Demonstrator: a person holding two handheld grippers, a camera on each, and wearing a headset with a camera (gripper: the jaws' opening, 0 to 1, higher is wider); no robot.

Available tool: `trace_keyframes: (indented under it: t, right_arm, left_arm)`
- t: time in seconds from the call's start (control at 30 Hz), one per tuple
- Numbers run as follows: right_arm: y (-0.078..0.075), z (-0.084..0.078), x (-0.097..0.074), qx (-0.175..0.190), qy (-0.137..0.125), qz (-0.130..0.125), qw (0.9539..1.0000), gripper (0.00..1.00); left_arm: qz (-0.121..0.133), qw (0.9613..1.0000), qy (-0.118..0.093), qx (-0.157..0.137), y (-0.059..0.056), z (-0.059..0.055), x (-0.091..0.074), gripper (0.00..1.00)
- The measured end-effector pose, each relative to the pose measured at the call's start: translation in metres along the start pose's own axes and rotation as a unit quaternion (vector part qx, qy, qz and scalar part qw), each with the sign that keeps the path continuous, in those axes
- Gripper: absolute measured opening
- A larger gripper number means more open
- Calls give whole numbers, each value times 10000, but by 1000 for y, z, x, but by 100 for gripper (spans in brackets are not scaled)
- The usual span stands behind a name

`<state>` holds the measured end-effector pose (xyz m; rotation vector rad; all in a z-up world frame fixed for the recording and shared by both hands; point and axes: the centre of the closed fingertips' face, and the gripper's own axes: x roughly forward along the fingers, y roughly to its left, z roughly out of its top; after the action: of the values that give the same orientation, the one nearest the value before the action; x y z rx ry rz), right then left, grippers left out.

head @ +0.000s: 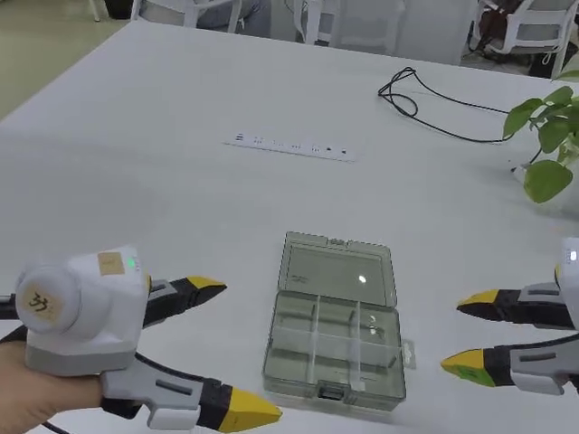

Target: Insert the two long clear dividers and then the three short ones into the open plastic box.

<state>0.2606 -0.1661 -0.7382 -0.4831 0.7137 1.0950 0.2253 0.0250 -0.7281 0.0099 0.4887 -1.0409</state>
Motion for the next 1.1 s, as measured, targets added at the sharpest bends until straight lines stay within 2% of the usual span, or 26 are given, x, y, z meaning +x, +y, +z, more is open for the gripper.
trace_keyframes:
  t: [0.33, 0.8, 1.1]
  right_arm:
    - [1, -14, -5, 342, -182, -221, 9990, 61]
    - [7, -26, -2, 526, -148, -198, 9983, 70]
    - [-1, -31, -3, 545, -175, -204, 9982, 74]
  left_arm:
    - [56, 10000, 73, -1, 4, -4, -3, 100]
    - [84, 9999, 145, -8, 7, -11, -6, 100]
    - [23, 9999, 169, 0, 4, -13, -6, 100]
